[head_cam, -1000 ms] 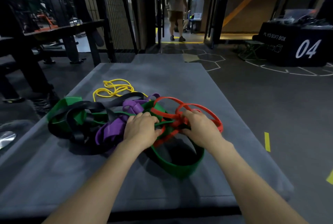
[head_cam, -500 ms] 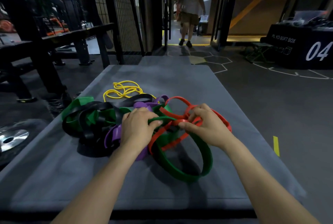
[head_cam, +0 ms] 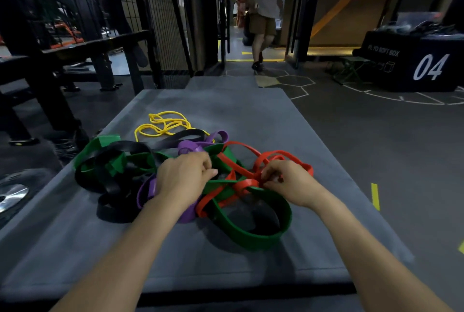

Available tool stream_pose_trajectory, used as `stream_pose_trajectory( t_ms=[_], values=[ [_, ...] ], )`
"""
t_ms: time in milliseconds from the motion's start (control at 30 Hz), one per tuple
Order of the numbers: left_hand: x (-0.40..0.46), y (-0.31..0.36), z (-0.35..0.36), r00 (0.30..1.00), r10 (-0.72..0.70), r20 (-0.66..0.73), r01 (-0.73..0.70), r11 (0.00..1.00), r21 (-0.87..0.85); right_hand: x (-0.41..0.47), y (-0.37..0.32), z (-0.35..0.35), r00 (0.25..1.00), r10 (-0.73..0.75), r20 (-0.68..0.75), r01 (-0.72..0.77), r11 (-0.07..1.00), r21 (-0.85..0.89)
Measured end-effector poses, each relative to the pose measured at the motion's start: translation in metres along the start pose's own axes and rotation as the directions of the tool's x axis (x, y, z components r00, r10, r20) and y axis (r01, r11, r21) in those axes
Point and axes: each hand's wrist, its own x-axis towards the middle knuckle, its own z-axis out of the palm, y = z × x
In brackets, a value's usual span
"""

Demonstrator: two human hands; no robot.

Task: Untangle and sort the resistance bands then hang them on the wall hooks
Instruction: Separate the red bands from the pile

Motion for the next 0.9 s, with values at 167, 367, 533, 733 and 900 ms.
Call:
stream_pose_trajectory(
  t_ms=[167, 367, 533, 733, 900],
  values=[
    [0.022, 0.017, 0.008, 0.943, 0.308, 0.123, -0.298, 0.95, -0.095, -0.004, -0.006, -0.003, 0.994, -0.064, 0.084, 0.059, 0.997, 0.054],
    [0.045, 0.033, 0.026, 0.82, 0.325, 0.471, -0.359, 0.933, -0.019, -0.004, -0.013, -0.007, 0.977, -0.159, 0.139, 0.144, 0.983, 0.113],
    [0.05, 0.024, 0.024, 0.905, 0.297, 0.305, -0.287, 0.955, -0.08, 0.001, 0.002, -0.007, 0.992, -0.085, -0.097, 0.104, 0.971, 0.214],
    [0.042, 0.021, 0.016, 0.954, 0.265, 0.142, -0.033, 0.562, -0.826, 0.007, 0.004, -0.004, 0.986, 0.045, -0.162, -0.004, 0.969, 0.246],
    [0.038, 0.023, 0.007, 0.995, 0.055, 0.079, 0.065, 0.219, -0.973, 0.013, -0.005, 0.007, 0.975, 0.061, -0.215, -0.029, 0.989, 0.146]
  ],
)
